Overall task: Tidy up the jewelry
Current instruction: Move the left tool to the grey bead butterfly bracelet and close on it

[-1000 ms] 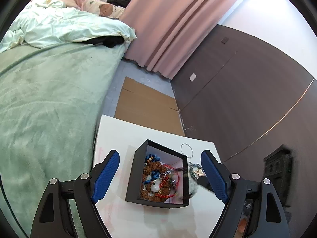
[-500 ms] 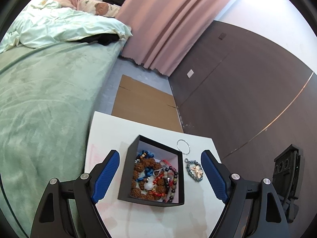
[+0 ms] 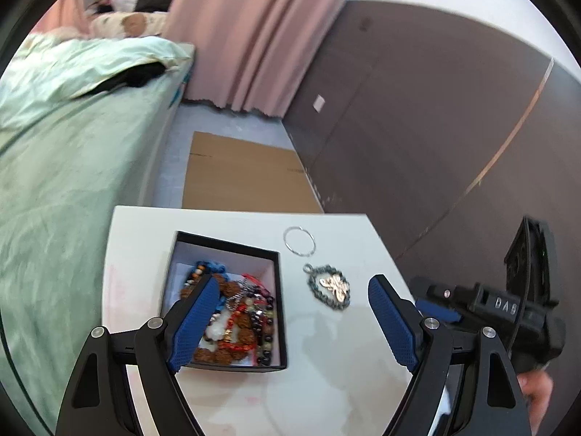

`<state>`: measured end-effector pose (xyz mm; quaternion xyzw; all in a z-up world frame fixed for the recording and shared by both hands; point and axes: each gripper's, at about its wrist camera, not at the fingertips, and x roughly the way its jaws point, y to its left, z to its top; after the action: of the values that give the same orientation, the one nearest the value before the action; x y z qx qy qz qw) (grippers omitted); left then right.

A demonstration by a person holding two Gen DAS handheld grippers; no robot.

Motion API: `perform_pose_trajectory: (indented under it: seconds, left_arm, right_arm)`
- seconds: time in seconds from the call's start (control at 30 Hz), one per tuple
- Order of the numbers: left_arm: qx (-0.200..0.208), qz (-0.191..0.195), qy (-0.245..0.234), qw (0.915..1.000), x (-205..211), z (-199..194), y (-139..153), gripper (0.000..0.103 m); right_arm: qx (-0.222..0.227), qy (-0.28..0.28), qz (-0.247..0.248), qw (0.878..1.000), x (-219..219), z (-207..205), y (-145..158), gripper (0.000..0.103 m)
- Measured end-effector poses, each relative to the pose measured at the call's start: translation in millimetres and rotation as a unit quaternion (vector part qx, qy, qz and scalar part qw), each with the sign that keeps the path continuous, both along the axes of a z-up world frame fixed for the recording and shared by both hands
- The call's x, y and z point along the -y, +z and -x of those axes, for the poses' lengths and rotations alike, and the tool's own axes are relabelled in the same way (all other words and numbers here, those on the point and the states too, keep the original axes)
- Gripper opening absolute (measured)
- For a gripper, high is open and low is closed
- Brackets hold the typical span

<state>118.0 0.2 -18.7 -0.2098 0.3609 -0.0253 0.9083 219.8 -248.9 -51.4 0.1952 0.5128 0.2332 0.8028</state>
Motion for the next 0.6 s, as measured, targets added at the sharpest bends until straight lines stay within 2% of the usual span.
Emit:
perform_pose_trajectory:
  seconds: [0.1,0.17,0.23,0.4,0.6]
  left_arm:
    - [-0.004,-0.016,-0.020,0.9997,17.5,-6.7,1.7,0.083]
    - [-0.015,-0.028,-0.027,0.9991,28.7,-13.7,2.4,0.075]
    - [-0.030,-0.027,-0.037,0.9985,40.3,-22.8,2.8,0.071]
    - [-0.064,-0.057,-0.031,0.9958,64.9,-42.5,0.3,0.071]
    - [-0.097,-0.065,-0.017,0.9930,79.4,-61.9,-8.5,0.071]
  right_arm:
    - [-0.013,-0.013,-0.010,1.000,13.1,-3.7,-1.9,0.067]
    - [-0.014,-0.019,-0.021,0.999,21.5,-5.1,-0.6,0.067]
    - [-0.016,-0.024,-0.028,0.999,28.1,-6.7,0.0,0.067]
    - [-0.019,-0.043,-0.034,0.998,43.6,-11.5,2.0,0.067]
    - [-0.022,-0.064,-0.039,0.997,64.5,-17.5,4.4,0.067]
